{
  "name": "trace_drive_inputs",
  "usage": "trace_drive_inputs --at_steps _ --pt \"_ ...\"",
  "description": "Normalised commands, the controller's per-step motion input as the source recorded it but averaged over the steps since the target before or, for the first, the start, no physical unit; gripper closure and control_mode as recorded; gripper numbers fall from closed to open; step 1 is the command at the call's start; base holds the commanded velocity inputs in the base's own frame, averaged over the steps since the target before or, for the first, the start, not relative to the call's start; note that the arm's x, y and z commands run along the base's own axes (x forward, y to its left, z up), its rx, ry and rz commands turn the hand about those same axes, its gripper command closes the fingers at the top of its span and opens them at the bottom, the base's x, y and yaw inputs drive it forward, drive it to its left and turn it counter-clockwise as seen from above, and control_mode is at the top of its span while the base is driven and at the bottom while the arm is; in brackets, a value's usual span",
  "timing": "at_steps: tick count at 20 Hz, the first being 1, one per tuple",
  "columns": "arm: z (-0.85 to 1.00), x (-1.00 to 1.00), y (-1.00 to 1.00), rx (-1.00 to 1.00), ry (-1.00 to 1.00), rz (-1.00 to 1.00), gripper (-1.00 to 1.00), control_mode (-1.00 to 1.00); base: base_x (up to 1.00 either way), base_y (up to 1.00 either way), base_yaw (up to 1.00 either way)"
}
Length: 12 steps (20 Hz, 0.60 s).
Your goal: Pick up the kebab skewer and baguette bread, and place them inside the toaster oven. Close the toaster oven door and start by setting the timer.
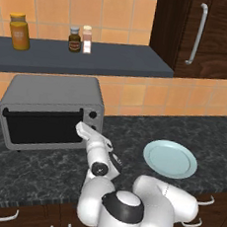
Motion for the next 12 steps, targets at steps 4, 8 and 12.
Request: trace_drive_inputs --at_steps 4,8,12 --pt "0.00 -0.07 0.16 0.20 0.00 -0.15 1.00 -1.00 0.00 0.00 0.00" --pt "0.00 -0.10 0.25 0.20 0.00 -0.17 1.00 -1.00 0.00 0.00 0.00" --pt "0.00 -0.02 0.26 0.20 0.00 -0.18 1.00 -1.00 0.00 0.00 0.00"
